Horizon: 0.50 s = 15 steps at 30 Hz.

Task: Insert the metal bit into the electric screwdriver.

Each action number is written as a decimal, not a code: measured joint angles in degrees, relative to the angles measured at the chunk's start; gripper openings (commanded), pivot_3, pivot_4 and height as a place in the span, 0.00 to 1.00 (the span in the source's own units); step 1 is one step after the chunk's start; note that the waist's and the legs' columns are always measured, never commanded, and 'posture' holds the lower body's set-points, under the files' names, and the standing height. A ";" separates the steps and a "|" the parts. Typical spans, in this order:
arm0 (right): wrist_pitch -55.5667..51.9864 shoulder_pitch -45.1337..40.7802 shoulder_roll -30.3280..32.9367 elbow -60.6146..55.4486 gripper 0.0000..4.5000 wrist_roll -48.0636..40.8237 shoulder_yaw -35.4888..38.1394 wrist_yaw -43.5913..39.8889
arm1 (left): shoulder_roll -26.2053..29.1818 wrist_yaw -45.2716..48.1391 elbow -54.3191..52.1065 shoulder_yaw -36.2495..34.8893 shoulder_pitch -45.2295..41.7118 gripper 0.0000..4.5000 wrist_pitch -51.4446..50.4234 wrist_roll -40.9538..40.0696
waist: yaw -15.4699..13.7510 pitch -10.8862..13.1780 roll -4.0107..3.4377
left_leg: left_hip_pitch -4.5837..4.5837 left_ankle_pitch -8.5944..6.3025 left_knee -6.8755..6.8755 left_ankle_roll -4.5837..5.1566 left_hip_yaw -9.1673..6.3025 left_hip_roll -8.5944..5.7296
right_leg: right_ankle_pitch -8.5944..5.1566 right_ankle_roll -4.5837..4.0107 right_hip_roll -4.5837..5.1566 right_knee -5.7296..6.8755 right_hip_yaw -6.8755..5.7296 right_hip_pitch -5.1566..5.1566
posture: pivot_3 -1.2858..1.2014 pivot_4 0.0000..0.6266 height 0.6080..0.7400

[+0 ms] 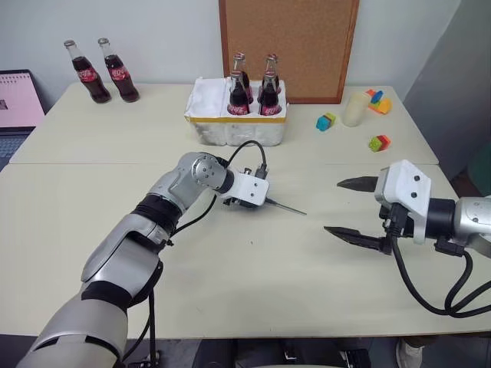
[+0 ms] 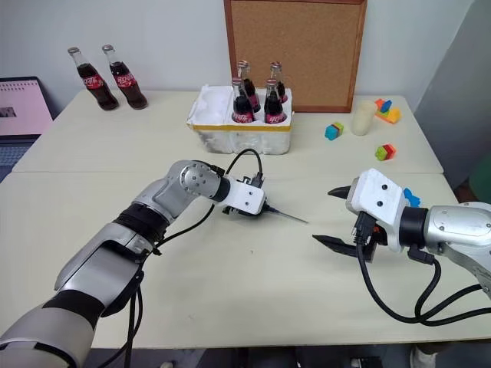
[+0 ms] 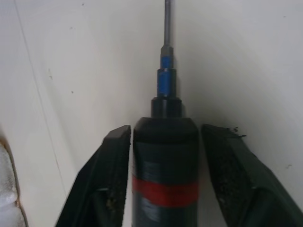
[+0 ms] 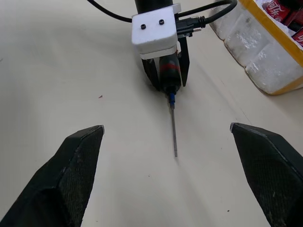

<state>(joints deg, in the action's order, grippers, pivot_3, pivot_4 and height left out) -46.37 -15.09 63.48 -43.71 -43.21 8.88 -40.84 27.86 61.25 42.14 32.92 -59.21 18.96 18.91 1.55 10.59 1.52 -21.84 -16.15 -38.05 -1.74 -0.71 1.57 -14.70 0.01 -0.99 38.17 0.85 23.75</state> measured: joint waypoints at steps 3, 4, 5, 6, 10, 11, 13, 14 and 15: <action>-0.05 -0.01 -0.38 0.03 1.00 0.04 0.00 -0.18 | -0.01 0.64 -0.05 -0.96 0.01 0.83 -0.35 -0.12 | 0.08 0.00 0.00 | -0.01 0.00 0.01 0.00 0.01 0.00 | 0.00 0.00 -0.03 -0.03 -0.01 0.00 | 0.52 0.24 1.00; -0.05 -0.06 -0.57 0.05 1.00 0.11 0.00 -0.21 | 0.01 0.84 -0.12 -1.26 0.02 0.88 -0.58 -0.21 | 0.09 0.00 0.00 | -0.01 0.00 0.01 0.00 0.01 0.00 | 0.00 0.00 -0.03 -0.04 -0.01 0.00 | 0.52 0.24 1.00; -0.06 -0.15 -0.72 0.08 1.00 0.27 -0.02 -0.24 | 0.01 1.34 -0.25 -1.76 0.03 0.92 -0.99 -0.34 | 0.09 0.00 0.00 | -0.02 0.00 0.01 0.00 0.00 0.00 | -0.01 -0.01 -0.03 -0.05 -0.01 0.01 | 0.52 0.24 1.00; -0.09 -0.21 -0.74 0.13 1.00 0.35 -0.02 -0.29 | 0.05 2.09 -0.59 -2.21 0.13 0.99 -1.48 -0.66 | 0.09 0.00 0.00 | -0.02 0.00 0.02 0.00 0.00 0.00 | -0.01 -0.01 -0.03 -0.07 -0.01 0.01 | 0.52 0.24 1.00; -0.08 -0.64 -0.75 0.85 1.00 0.57 -0.10 -0.96 | 0.61 8.13 -5.07 -6.44 3.66 0.99 -9.34 -6.97 | 0.15 0.00 -0.01 | -0.18 0.00 0.02 -0.01 0.00 0.05 | -0.03 -0.05 -0.04 -0.03 0.00 0.23 | 0.52 0.24 1.00; -0.07 -0.87 -0.75 1.13 1.00 1.00 -0.09 -1.23 | 1.41 9.31 -6.47 -8.30 4.49 0.99 -12.61 -9.17 | 0.15 0.01 0.01 | -0.41 0.01 -0.02 -0.01 -0.02 0.06 | -0.02 -0.06 -0.04 0.05 0.00 0.43 | 0.52 0.24 1.00; -0.03 -0.86 -0.75 1.38 1.00 1.52 0.05 -1.45 | 3.87 10.35 -9.16 -12.24 4.93 0.99 -17.78 -12.50 | 0.12 0.01 0.01 | -0.52 0.01 -0.06 -0.01 -0.08 0.06 | -0.02 -0.06 -0.04 0.07 -0.08 0.49 | 0.52 0.24 1.00; 0.04 -0.76 -0.76 1.43 1.00 1.58 0.34 -1.53 | 5.20 10.67 -10.78 -14.57 5.02 0.99 -20.31 -14.25 | 0.10 0.01 0.01 | -0.53 0.01 -0.06 -0.01 -0.10 0.06 | -0.02 -0.06 -0.04 0.07 -0.09 0.49 | 0.52 0.24 1.00; 0.12 -0.52 -0.83 1.52 1.00 1.66 0.88 -1.60 | 6.67 10.83 -12.88 -16.97 5.36 0.99 -23.11 -16.09 | 0.10 0.01 0.01 | -0.52 0.01 -0.06 -0.01 -0.11 0.08 | -0.02 -0.06 -0.03 0.07 -0.09 0.49 | 0.52 0.24 1.00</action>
<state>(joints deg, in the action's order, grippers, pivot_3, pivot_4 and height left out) -46.25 -15.61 62.66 -42.19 -41.56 9.75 -42.44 34.54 72.08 29.26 15.96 -53.85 -4.15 2.83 1.64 10.60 1.53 -22.36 -16.14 -38.11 -1.75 -0.82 1.65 -14.72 -0.05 -1.03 38.24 0.76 24.24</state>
